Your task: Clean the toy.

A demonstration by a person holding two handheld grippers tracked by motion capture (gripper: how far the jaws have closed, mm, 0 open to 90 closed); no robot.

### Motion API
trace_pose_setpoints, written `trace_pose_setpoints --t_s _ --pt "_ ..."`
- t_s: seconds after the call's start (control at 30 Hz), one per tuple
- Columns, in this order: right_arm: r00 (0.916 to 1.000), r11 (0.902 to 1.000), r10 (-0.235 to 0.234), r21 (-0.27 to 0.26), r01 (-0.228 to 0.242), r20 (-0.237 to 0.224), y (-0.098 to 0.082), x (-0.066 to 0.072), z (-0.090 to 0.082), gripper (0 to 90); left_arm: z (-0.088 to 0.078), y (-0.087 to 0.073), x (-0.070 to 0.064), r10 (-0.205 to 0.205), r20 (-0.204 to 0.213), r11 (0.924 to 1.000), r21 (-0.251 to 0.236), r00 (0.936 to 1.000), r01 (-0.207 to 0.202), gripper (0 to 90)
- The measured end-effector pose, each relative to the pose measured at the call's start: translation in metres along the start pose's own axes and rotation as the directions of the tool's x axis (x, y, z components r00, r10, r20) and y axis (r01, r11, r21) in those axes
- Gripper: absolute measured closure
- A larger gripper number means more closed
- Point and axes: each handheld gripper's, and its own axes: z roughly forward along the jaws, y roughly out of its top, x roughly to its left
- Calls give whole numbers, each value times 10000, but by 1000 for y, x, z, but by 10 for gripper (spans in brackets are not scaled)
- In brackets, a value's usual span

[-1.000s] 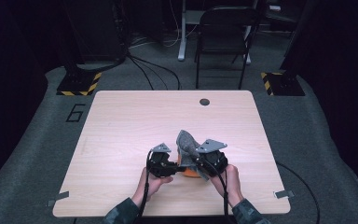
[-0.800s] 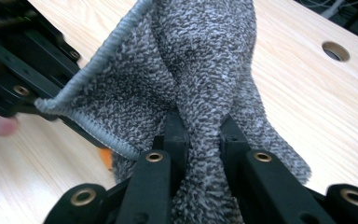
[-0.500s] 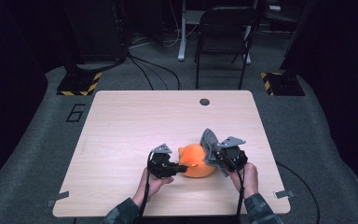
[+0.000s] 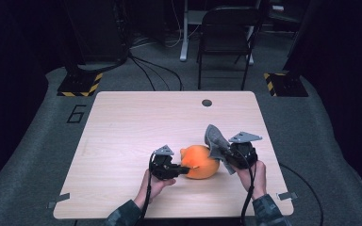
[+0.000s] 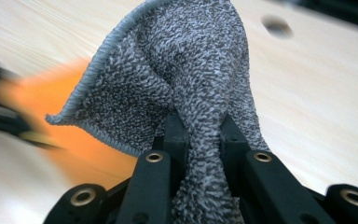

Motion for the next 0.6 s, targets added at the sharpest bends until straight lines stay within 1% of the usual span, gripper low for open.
trace_pose_setpoints --t_s 0.03,0.07,0.1,0.17,0.2,0.23,0.27,0.3,0.33,0.37,0.43,0.47,0.5,0.53,0.57,0.6 --pt "9995 9995 -81 -297 71 -308 5 9 -5 779 0 0 0 -40 -17 10000 -16 10000 40 824" --pt "9979 9984 -266 -520 235 -598 9 20 -8 779 0 0 0 89 -32 10000 -10 10000 -89 824" --pt "9951 9966 -502 -691 444 -848 12 30 -9 779 0 0 0 103 -39 9999 10 9999 -103 824" --pt "9879 9933 -899 -839 796 -1262 16 52 -6 779 0 0 0 113 -31 9999 -5 9999 -113 824" --pt "9814 9891 -1330 -820 1225 -1382 17 61 -2 779 0 0 -1 19 12 10000 -51 10000 -19 824" --pt "9782 9868 -1551 -674 1470 -1379 16 70 3 779 0 0 0 73 -64 10000 -39 10000 -74 824" --pt "9762 9848 -1727 -391 1690 -1308 14 77 8 779 0 -1 -1 38 -49 10000 -6 10000 -38 824" --pt "9741 9816 -1908 -332 1882 -1212 13 80 14 779 1 -1 0 96 -120 10000 -15 9999 -96 824" --pt "9736 9796 -2009 -212 1998 -1084 11 80 17 779 1 -2 0 -6 -60 10000 15 10000 6 824" --pt "9753 9801 -1984 -150 1979 -969 10 78 18 779 1 -2 1 45 -67 10000 59 10000 -44 824" --pt "9783 9814 -1916 -83 1916 -791 9 69 19 779 1 -2 0 54 -43 10000 10 10000 -54 824" --pt "9812 9836 -1800 -25 1803 -697 8 65 19 779 2 -2 0 74 -44 10000 2 10000 -74 823" --pt "9830 9849 -1725 45 1731 -623 5 59 19 780 2 -2 0 178 -17 9998 62 9998 -178 824" --pt "9869 9881 -1524 133 1533 -532 2 52 20 779 2 -2 -1 192 -29 9998 107 9998 -192 823" --pt "9878 9884 -1498 206 1507 -420 1 47 20 780 2 -2 -1 218 -26 9997 99 9998 -217 823" --pt "9901 9903 -1366 190 1373 -327 -2 41 21 779 2 -2 -2 208 -34 9998 79 9998 -207 823"
